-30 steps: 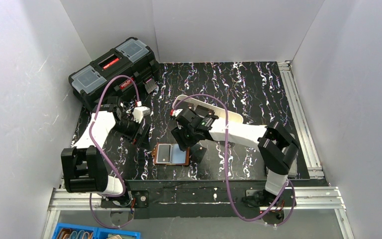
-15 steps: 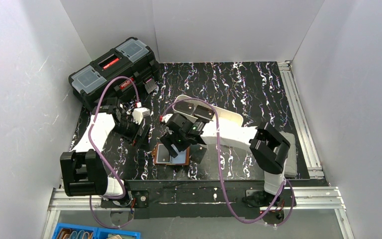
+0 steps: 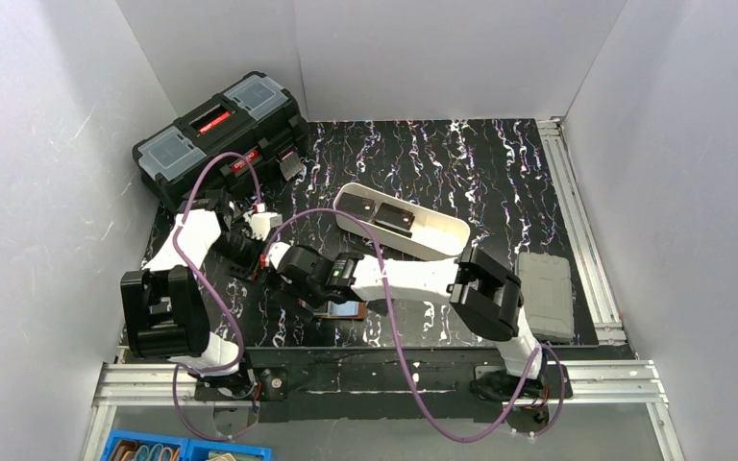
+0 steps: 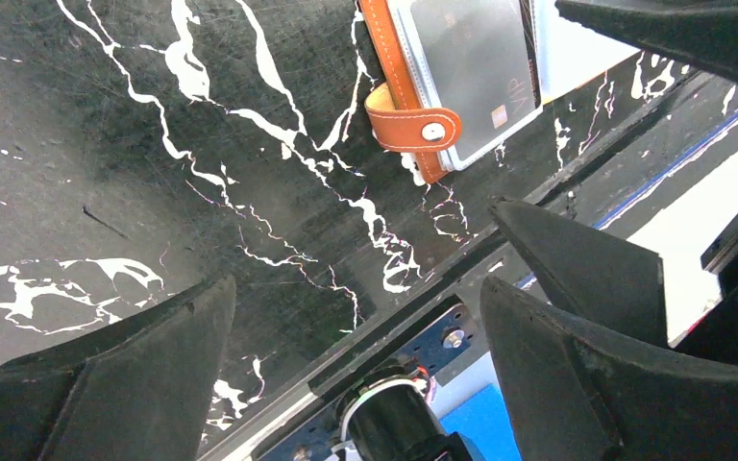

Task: Put the credit cards into the card holder
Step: Turn over the card slot in the card holder.

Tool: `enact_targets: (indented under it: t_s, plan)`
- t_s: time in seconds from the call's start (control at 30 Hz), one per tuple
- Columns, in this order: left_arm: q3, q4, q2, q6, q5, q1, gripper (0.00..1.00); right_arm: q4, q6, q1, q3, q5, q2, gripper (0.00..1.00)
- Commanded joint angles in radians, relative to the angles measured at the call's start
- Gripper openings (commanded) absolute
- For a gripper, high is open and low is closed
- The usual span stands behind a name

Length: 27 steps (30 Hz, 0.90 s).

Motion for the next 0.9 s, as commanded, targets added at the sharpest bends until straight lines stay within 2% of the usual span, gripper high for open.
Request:
enact_targets:
  t_s: [0.0,0.27,0.53,0.7,0.87]
  plan:
    - [0.022,-0.049,-0.032,-0.005,0.001,0.020,0.99,-0.007,-0.053,0.001,0.066,0.055,0.033,0.94]
    - [0.056,-0.065,-0.030,-0.009,0.003,0.028,0.99,-0.017,-0.054,0.001,0.101,0.021,0.086,0.90]
    - [0.081,-0.093,-0.008,0.004,0.001,0.064,0.99,0.044,-0.037,0.011,0.047,0.021,0.091,0.90]
    - [0.110,-0.137,0.017,0.033,0.049,0.165,0.99,0.080,-0.002,0.018,-0.003,0.061,0.069,0.89]
    - [0.157,-0.221,0.010,0.119,0.157,0.280,0.99,0.191,0.057,0.004,-0.132,0.067,-0.041,0.92]
